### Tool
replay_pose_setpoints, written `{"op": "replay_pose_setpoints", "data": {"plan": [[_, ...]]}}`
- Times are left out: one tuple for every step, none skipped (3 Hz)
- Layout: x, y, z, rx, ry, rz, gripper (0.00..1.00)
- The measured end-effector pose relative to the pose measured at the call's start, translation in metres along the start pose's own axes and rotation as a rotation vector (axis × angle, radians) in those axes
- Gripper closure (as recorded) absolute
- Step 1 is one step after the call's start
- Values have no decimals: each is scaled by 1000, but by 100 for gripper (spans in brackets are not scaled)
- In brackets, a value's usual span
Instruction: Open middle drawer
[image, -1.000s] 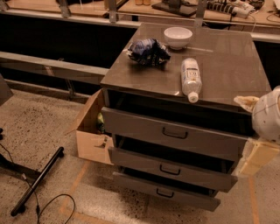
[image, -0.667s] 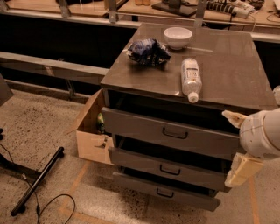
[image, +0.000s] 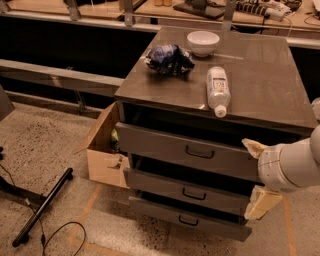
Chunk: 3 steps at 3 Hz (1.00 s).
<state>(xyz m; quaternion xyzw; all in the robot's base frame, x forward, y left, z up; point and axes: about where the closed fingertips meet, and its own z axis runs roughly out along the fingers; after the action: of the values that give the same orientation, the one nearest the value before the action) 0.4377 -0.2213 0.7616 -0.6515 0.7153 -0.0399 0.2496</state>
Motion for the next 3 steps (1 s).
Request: {"op": "replay_pose_setpoints", "data": {"plan": [[-1,3,1,8,16,-5,0],[6,17,29,-3,9,-31,0],[13,31,72,-22,-15,-30,0]]}}
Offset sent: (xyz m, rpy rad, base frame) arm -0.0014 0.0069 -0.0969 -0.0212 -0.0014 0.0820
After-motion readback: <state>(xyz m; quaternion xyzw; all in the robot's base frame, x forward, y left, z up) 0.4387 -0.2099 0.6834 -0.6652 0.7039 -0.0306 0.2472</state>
